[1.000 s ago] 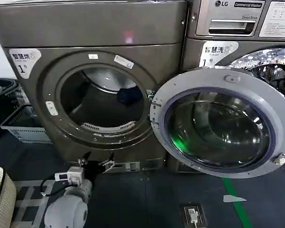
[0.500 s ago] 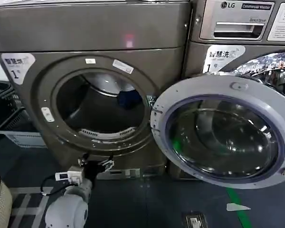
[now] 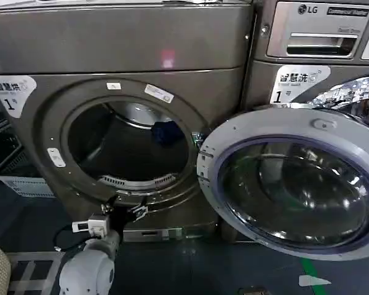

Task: Grasp the clothes from the dryer.

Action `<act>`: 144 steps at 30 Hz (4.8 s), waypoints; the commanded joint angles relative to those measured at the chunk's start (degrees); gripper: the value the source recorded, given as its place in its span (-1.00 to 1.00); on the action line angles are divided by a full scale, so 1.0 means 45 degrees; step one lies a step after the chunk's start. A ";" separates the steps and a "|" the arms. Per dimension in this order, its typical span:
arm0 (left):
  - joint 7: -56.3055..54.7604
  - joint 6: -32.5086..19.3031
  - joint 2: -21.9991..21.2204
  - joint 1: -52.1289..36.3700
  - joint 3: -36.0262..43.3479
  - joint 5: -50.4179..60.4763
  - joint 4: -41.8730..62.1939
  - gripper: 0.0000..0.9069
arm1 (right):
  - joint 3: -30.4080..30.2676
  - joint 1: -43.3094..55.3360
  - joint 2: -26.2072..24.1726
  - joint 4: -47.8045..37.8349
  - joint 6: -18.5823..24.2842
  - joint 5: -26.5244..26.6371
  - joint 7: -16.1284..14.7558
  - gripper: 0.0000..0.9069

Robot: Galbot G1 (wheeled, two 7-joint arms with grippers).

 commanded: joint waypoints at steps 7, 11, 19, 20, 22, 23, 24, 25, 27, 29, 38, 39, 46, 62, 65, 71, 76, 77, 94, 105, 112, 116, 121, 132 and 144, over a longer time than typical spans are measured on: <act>0.0016 0.0625 -0.0037 -0.0019 0.0142 -0.0002 0.0137 1.00 | 0.0046 -0.0007 0.0019 -0.0022 0.0023 0.0005 0.0004 1.00; 0.0014 0.0625 -0.0043 -0.0056 0.0152 0.0003 0.0140 1.00 | 0.0010 -0.0008 0.0061 -0.0040 0.0054 0.0005 0.0002 1.00; 0.0020 0.0625 -0.0089 -0.0061 0.0213 0.0082 0.0183 1.00 | -0.0009 0.0030 0.0054 -0.0038 0.0072 -0.0009 0.0005 1.00; 0.0020 0.0625 -0.0087 -0.0067 0.0211 0.0081 0.0190 1.00 | -0.0009 0.0037 0.0055 -0.0032 0.0066 -0.0011 0.0006 1.00; 0.0027 0.0625 -0.0086 -0.0079 0.0203 0.0075 0.0189 1.00 | -0.0017 0.0043 0.0042 -0.0027 0.0067 -0.0012 0.0007 1.00; 0.0026 0.0625 -0.0083 -0.0081 0.0201 0.0079 0.0202 1.00 | -0.0015 0.0048 0.0042 -0.0026 0.0066 -0.0013 0.0007 1.00; 0.0026 0.0625 -0.0086 -0.0081 0.0202 0.0084 0.0205 1.00 | -0.0021 0.0046 0.0041 -0.0025 0.0066 -0.0013 0.0007 1.00; 0.0024 0.0625 -0.0086 -0.0082 0.0208 0.0096 0.0219 1.00 | -0.0022 0.0054 0.0041 -0.0031 0.0065 -0.0018 0.0007 1.00; 0.0023 0.0625 -0.0087 -0.0073 0.0225 0.0112 0.0209 1.00 | -0.0011 0.0050 0.0049 -0.0039 0.0067 -0.0017 0.0011 1.00; 0.0024 0.0625 -0.0089 -0.0076 0.0227 0.0132 0.0215 1.00 | -0.0013 0.0029 0.0072 -0.0017 0.0068 -0.0018 0.0003 1.00; 0.0025 0.0625 -0.0115 -0.0090 0.0261 0.0223 0.0236 1.00 | 0.0026 0.0016 0.0035 -0.0072 0.0062 -0.0020 0.0000 1.00; 0.0027 0.0625 -0.0117 -0.0088 0.0272 0.0227 0.0240 1.00 | 0.0022 0.0020 0.0036 -0.0076 0.0064 -0.0020 0.0004 1.00; 0.0026 0.0625 -0.0084 -0.0052 0.0368 0.0355 0.0251 1.00 | -0.0013 0.0014 0.0024 -0.0146 0.0123 -0.0065 0.0069 1.00; -0.0291 0.0625 -0.0615 -0.1550 0.0698 0.0510 0.1433 1.00 | -0.0168 0.0066 -0.0093 -0.0264 0.0386 -0.0359 0.0199 1.00; -0.0531 0.0625 -0.0808 -0.2685 0.0587 0.0300 0.2605 1.00 | -0.0233 0.0078 -0.0107 -0.0215 0.0379 -0.0356 0.0190 1.00; -0.0548 0.0322 -0.0981 -0.4984 0.0338 0.0463 0.4863 1.00 | -0.0349 0.0098 -0.0087 -0.0113 0.0381 -0.0351 0.0165 1.00; -0.0484 -0.0234 -0.0870 -0.6777 0.0172 0.0378 0.6776 1.00 | -0.0510 0.0151 -0.0156 -0.0137 0.0360 -0.0342 0.0171 1.00; -0.0539 -0.0338 -0.0805 -0.7110 0.0194 0.0237 0.7295 1.00 | -0.0524 0.0157 -0.0192 -0.0160 0.0349 -0.0341 0.0169 1.00; 0.0576 -0.3784 -0.0544 -1.0284 0.0158 0.1516 1.3203 1.00 | -0.0825 0.0217 -0.0154 -0.0036 0.0387 -0.0425 0.0163 1.00; 0.1266 -0.4744 -0.0665 -1.1743 0.0106 0.3067 1.5845 1.00 | -0.0945 0.0278 -0.0186 0.0062 0.0383 -0.0484 0.0181 1.00; 0.3705 -0.5697 -0.0452 -1.2472 0.0152 0.7330 1.7158 1.00 | -0.1180 0.0362 -0.0150 0.0239 0.0370 -0.0594 0.0192 1.00; 0.7614 -0.7167 -0.0023 -1.2695 0.0149 1.2218 1.7282 1.00 | -0.1223 0.0310 -0.0150 0.0199 0.0411 -0.0623 0.0186 1.00; 0.9975 -0.9875 0.0113 -1.2931 -0.0215 1.6560 1.7424 1.00 | -0.1339 0.0329 -0.0090 0.0254 0.0451 -0.0698 0.0178 1.00; 1.4253 -1.1807 0.0266 -1.3417 -0.0663 1.6247 1.7583 1.00 | -0.1471 0.0393 -0.0103 0.0236 0.0529 -0.0815 0.0182 1.00; 1.2404 -1.2165 0.0477 -1.3408 -0.0645 1.4665 1.8449 1.00 | -0.1828 0.0558 0.0062 0.0290 0.0769 -0.1023 0.0169 1.00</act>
